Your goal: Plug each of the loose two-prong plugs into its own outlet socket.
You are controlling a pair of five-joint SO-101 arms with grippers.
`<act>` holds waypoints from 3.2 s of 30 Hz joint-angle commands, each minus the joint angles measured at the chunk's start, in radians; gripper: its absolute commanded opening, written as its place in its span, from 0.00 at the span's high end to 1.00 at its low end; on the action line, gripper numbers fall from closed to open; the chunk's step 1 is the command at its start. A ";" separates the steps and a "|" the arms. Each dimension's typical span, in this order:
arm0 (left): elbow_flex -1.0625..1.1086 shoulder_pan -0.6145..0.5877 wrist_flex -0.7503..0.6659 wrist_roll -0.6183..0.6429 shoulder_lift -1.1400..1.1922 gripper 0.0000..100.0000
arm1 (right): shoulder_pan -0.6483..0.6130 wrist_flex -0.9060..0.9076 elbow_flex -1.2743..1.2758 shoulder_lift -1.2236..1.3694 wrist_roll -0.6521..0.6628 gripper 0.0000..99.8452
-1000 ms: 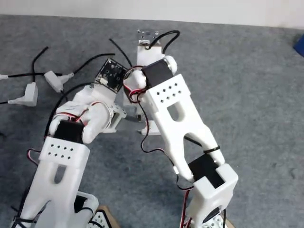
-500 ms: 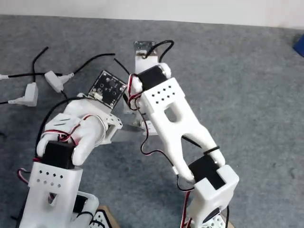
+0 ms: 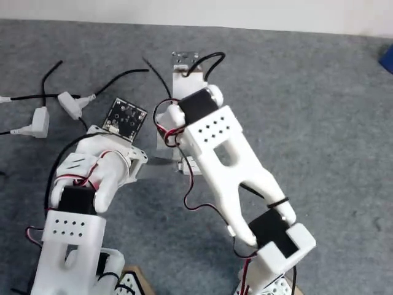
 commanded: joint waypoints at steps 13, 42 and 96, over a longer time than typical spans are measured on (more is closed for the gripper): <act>-0.217 -0.010 0.169 -0.002 -0.016 0.49 | 0.042 -0.102 0.150 -0.008 0.028 0.99; 0.028 0.050 0.011 0.086 -0.007 0.49 | 0.018 0.082 -0.027 -0.013 0.063 0.99; -0.039 0.096 0.100 0.092 -0.005 0.49 | 0.041 0.150 -0.104 -0.008 0.110 0.99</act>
